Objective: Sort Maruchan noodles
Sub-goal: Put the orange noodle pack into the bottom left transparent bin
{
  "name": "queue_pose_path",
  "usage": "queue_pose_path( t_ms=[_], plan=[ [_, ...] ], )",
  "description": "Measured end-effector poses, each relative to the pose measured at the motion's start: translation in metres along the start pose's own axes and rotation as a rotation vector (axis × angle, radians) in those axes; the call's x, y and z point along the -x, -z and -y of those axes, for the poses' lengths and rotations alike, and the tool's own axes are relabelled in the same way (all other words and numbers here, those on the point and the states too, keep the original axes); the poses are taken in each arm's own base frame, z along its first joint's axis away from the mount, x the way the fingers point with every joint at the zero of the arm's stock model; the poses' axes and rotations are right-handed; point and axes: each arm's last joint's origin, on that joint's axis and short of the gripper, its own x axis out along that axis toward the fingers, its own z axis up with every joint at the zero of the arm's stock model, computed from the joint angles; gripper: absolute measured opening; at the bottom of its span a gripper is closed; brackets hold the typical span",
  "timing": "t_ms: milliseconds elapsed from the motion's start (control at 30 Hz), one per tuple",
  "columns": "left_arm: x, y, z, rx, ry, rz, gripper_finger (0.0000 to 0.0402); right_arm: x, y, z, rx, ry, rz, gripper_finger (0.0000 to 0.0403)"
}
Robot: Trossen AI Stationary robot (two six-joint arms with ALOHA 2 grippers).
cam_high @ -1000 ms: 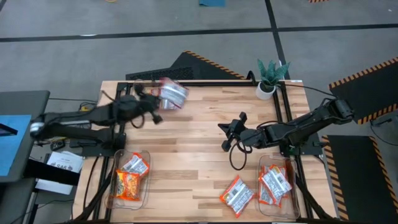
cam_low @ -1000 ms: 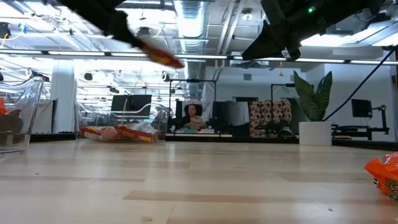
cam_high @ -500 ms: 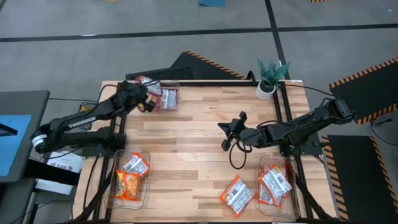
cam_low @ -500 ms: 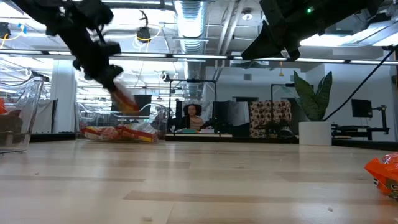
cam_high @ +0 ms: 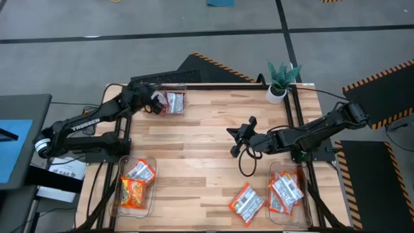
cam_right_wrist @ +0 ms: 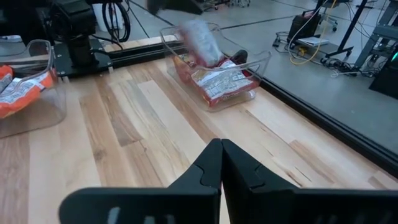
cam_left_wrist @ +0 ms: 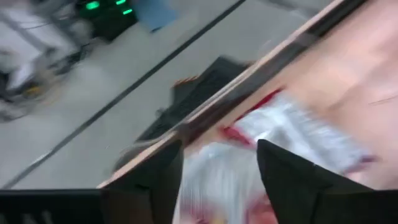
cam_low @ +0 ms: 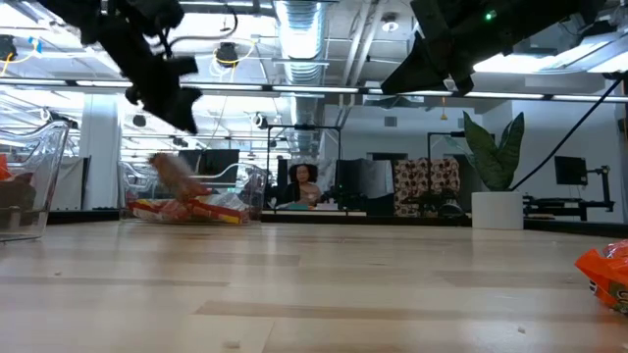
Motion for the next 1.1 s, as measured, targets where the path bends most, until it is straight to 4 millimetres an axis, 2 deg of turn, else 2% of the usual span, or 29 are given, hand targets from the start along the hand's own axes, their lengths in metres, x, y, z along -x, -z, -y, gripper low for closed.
queue_pose_path(
  t_ms=[133, 233, 333, 500, 667, 767, 900, 1000, 1100],
  plan=[
    [0.02, -0.012, -0.004, 0.045, 0.118, 0.086, 0.0225, 0.0, 0.0, 0.0, -0.015, 0.0, 0.0, 0.0027],
    [0.034, -0.011, -0.007, 0.093, 0.209, 0.136, 0.0232, 0.0, 0.0, 0.0, -0.017, 0.0, 0.001, 0.0027],
    [0.047, 0.0, -0.002, 0.146, 0.463, 0.162, 0.0233, 0.0, -0.001, -0.001, -0.054, -0.023, 0.004, 0.0027],
    [0.062, 0.027, 0.021, 0.23, 0.942, 0.353, 0.0233, 0.001, -0.006, -0.008, -0.138, -0.229, -0.003, 0.0041],
    [0.071, 0.061, 0.04, 0.313, 1.154, 0.568, 0.0233, 0.007, -0.017, -0.021, -0.223, -0.402, -0.1, 0.0097],
    [0.076, 0.073, 0.045, 0.338, 1.241, 0.667, 0.0233, 0.013, -0.025, -0.032, -0.237, -0.437, -0.23, 0.0146],
    [0.092, 0.069, 0.041, 0.373, 1.368, 0.799, 0.0233, 0.023, -0.036, -0.049, -0.236, -0.416, -0.476, 0.0203],
    [0.109, 0.059, 0.033, 0.352, 1.483, 0.907, 0.0233, 0.031, -0.037, -0.066, -0.211, -0.376, -0.7, 0.0224],
    [0.119, 0.053, 0.027, 0.336, 1.516, 0.958, 0.0233, 0.039, -0.035, -0.086, -0.189, -0.36, -0.901, 0.0228]
  ],
)
